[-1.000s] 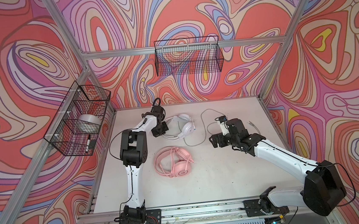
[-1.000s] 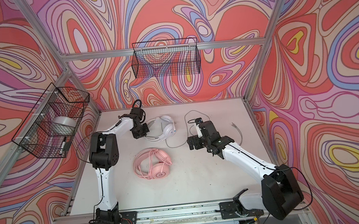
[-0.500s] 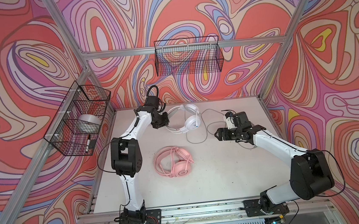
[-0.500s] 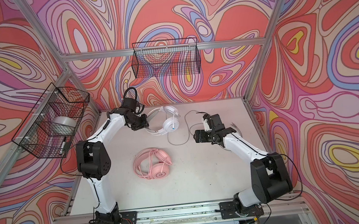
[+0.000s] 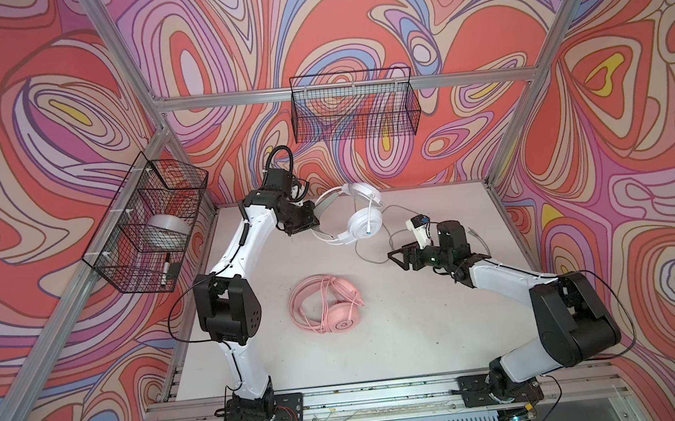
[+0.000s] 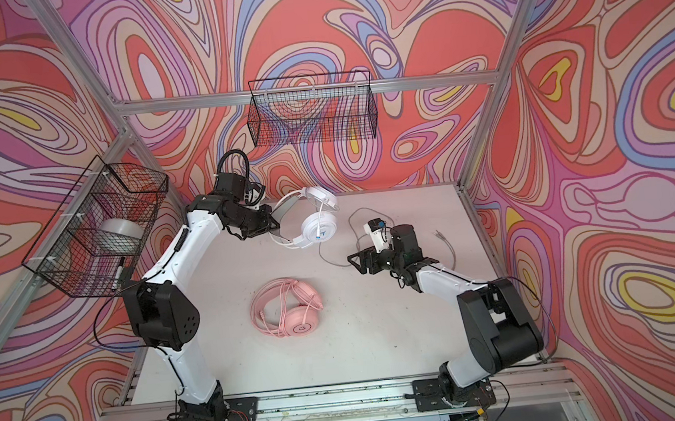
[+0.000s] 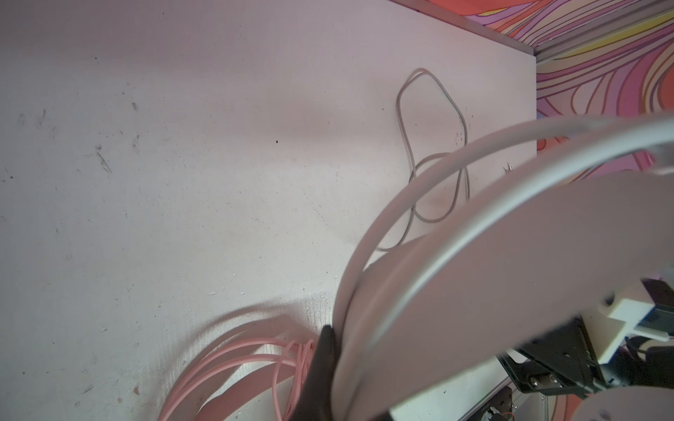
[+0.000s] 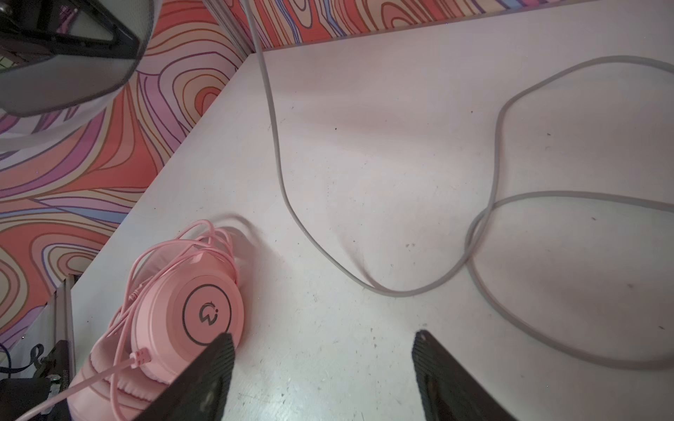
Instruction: Wrap the headphones
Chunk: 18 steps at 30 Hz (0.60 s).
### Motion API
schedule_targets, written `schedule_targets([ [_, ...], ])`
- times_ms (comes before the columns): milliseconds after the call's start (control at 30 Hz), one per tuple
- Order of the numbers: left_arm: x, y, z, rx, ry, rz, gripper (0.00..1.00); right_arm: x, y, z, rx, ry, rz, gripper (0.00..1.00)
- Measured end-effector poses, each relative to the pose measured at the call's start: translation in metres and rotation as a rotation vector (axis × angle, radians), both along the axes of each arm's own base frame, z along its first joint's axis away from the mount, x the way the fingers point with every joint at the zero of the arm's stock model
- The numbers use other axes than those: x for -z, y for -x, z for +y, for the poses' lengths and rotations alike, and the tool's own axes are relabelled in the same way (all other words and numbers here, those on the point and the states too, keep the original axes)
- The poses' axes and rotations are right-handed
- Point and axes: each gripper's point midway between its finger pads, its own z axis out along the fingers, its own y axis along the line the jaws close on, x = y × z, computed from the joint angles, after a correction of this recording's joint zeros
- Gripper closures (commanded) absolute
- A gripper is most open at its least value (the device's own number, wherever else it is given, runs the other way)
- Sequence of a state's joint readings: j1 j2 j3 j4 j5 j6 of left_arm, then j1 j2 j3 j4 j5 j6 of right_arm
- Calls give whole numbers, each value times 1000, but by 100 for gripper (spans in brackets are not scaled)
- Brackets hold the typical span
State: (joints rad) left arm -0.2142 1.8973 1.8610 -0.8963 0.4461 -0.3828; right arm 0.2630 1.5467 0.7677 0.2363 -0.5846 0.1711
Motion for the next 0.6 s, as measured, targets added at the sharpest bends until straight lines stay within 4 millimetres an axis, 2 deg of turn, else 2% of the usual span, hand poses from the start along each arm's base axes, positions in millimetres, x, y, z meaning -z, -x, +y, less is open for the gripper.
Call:
schedule_targets([
  [200,-7,8,2,-4,4,-1,100,6,-18,23,-67,-48,-40,21],
  [333,-10,14,3,-7,5,1,100,7,-28,48,-113,-83,-71,22],
  [600,-3,18,4,-14,2,26,100,30,-38,89,-181,-99,-49,26],
])
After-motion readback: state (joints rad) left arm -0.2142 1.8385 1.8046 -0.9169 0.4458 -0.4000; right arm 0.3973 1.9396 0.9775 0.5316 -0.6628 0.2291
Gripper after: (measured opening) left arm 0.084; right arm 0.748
